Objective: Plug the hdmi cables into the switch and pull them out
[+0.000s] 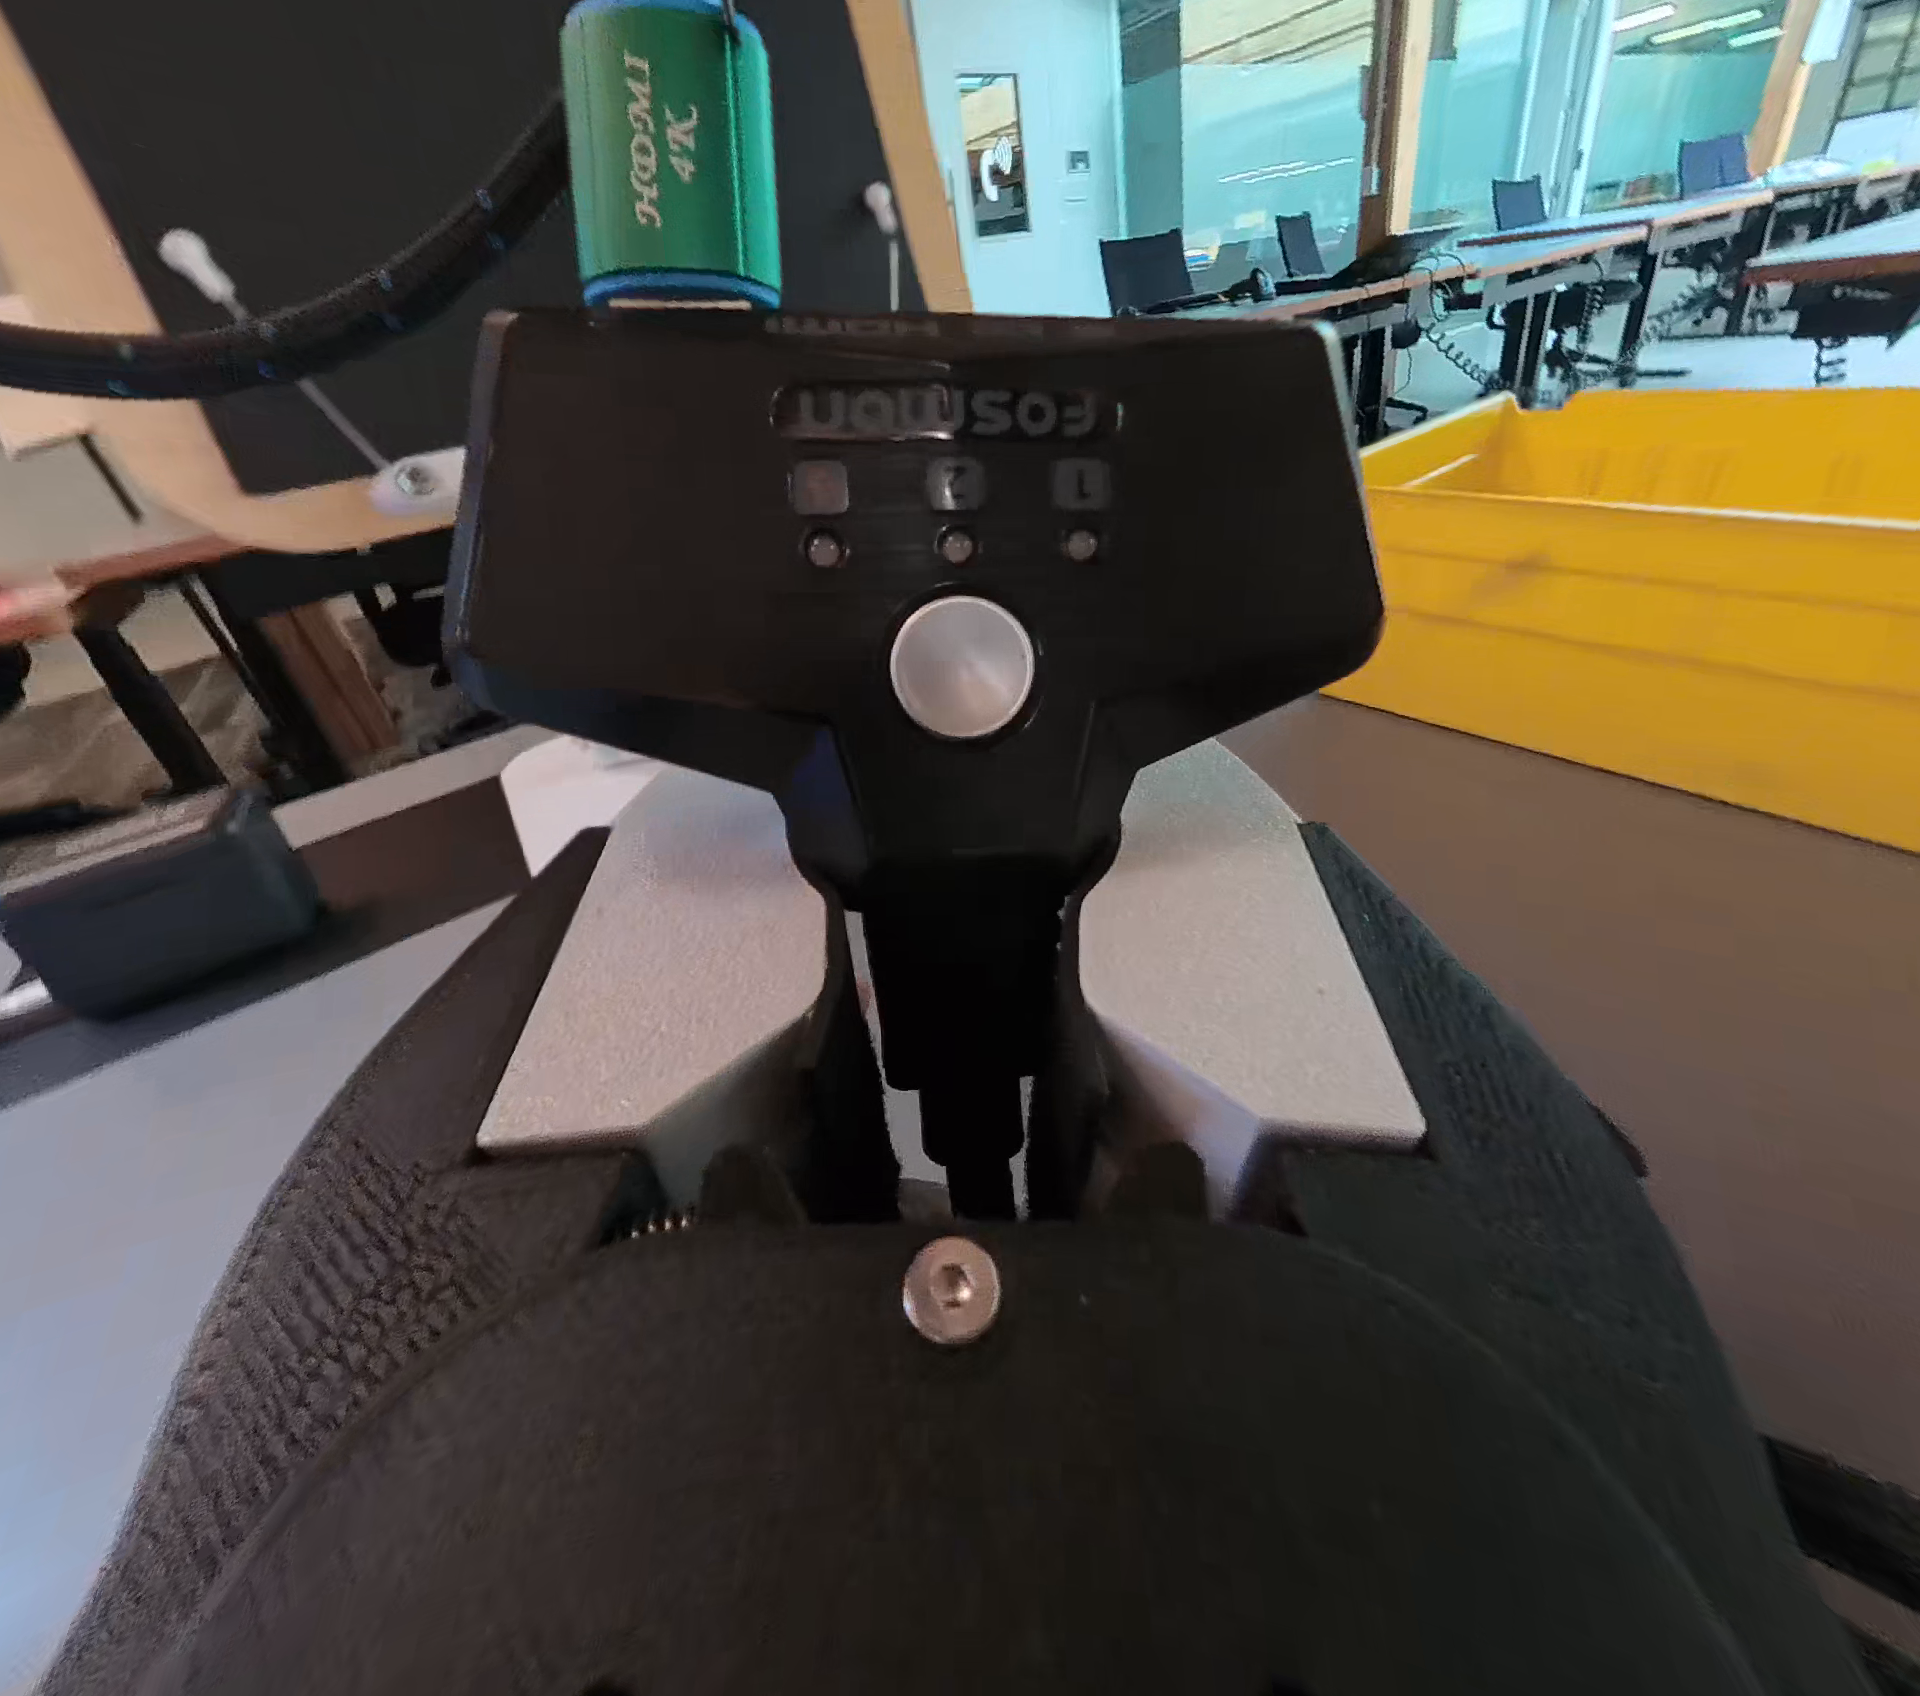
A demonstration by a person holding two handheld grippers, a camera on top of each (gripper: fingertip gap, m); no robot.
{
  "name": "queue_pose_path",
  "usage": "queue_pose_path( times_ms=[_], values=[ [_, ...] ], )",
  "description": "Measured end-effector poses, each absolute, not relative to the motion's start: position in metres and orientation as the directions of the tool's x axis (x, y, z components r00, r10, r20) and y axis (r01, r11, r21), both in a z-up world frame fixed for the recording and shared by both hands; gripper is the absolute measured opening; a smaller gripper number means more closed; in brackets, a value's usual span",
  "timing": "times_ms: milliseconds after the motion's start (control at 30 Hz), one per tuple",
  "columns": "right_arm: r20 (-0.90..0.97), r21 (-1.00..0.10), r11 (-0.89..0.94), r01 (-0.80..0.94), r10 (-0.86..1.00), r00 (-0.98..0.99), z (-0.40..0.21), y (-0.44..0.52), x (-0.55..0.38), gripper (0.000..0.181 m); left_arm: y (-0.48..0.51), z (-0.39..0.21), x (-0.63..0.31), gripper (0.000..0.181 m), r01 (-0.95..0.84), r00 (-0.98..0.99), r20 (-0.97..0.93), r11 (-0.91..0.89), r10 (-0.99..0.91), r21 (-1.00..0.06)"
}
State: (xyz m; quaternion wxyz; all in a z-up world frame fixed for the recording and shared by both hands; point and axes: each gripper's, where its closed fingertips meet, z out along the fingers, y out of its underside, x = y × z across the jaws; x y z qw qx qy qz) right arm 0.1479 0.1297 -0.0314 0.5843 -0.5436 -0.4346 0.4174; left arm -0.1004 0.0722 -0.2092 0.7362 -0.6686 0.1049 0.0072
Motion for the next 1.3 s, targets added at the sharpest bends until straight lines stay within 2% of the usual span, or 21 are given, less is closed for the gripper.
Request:
queue_pose_path(
  times_ms=[67, 100, 167, 233, 367, 467, 600, 700, 800, 900, 1000, 1067, 1133, 1200, 1300],
  values=[
    [0.008, -0.976, -0.071, 0.205, 0.933, 0.360, -0.075, 0.148, 0.168, 0.009, 0.073, -0.212, -0.093, 0.040, -0.220, 0.964, -0.232, 0.099, -0.131, -0.970],
    [-0.036, -0.931, -0.167, 0.323, 0.927, 0.373, -0.103, 0.152, 0.175, 0.010, 0.074, -0.214, -0.092, 0.040, -0.264, 0.954, -0.274, 0.091, -0.122, -0.960],
    [-0.120, -0.791, -0.345, 0.505, 0.897, 0.426, -0.156, 0.155, 0.193, 0.010, 0.075, -0.218, -0.090, 0.041, -0.323, 0.937, -0.330, 0.083, -0.110, -0.943],
    [-0.180, -0.602, -0.492, 0.629, 0.851, 0.494, -0.201, 0.153, 0.213, 0.010, 0.075, -0.220, -0.089, 0.041, -0.327, 0.935, -0.335, 0.081, -0.116, -0.941],
    [-0.357, -0.349, -0.681, 0.644, 0.732, 0.580, -0.247, 0.144, 0.227, 0.011, 0.075, -0.219, -0.094, 0.041, -0.310, 0.942, -0.317, 0.078, -0.107, -0.947],
    [-0.394, -0.238, -0.700, 0.673, 0.703, 0.593, -0.261, 0.134, 0.231, 0.040, 0.075, -0.218, -0.098, 0.041, -0.291, 0.950, -0.298, 0.076, -0.098, -0.954],
    [-0.304, -0.333, -0.682, 0.651, 0.731, 0.611, -0.245, 0.147, 0.228, 0.054, 0.076, -0.218, -0.100, 0.041, -0.288, 0.952, -0.294, 0.074, -0.088, -0.955],
    [-0.155, -0.438, -0.610, 0.660, 0.775, 0.613, -0.223, 0.156, 0.224, 0.083, 0.075, -0.218, -0.100, 0.041, -0.295, 0.950, -0.301, 0.078, -0.084, -0.952],
    [0.048, -0.659, -0.373, 0.653, 0.846, 0.531, -0.171, 0.169, 0.196, 0.084, 0.075, -0.217, -0.100, 0.041, -0.298, 0.950, -0.304, 0.080, -0.074, -0.951],
    [0.220, -0.893, -0.036, 0.448, 0.835, 0.504, -0.088, 0.171, 0.149, 0.078, 0.074, -0.213, -0.103, 0.042, -0.248, 0.965, -0.255, 0.099, -0.067, -0.964],
    [0.206, -0.978, 0.197, 0.063, 0.906, 0.370, -0.018, 0.129, 0.093, 0.069, 0.071, -0.204, -0.112, 0.042, -0.146, 0.987, -0.153, 0.129, -0.045, -0.981],
    [0.152, -0.973, 0.181, -0.146, 0.970, 0.190, 0.002, 0.094, 0.058, 0.068, 0.069, -0.199, -0.119, 0.041, -0.106, 0.993, -0.111, 0.148, -0.026, -0.983],
    [0.058, -0.973, 0.062, -0.222, 0.998, 0.025, 0.000, 0.073, 0.022, 0.083, 0.067, -0.195, -0.123, 0.041, -0.108, 0.994, -0.112, 0.169, -0.013, -0.980],
    [-0.015, -0.987, -0.028, -0.160, 0.996, -0.083, -0.022, 0.061, -0.017, 0.101, 0.065, -0.191, -0.122, 0.042, -0.128, 0.991, -0.132, 0.190, -0.009, -0.973],
    [-0.059, -0.998, -0.058, 0.011, 0.988, -0.144, -0.072, 0.051, -0.067, 0.102, 0.063, -0.187, -0.114, 0.042, -0.177, 0.983, -0.184, 0.210, -0.016, -0.962]
  ],
)
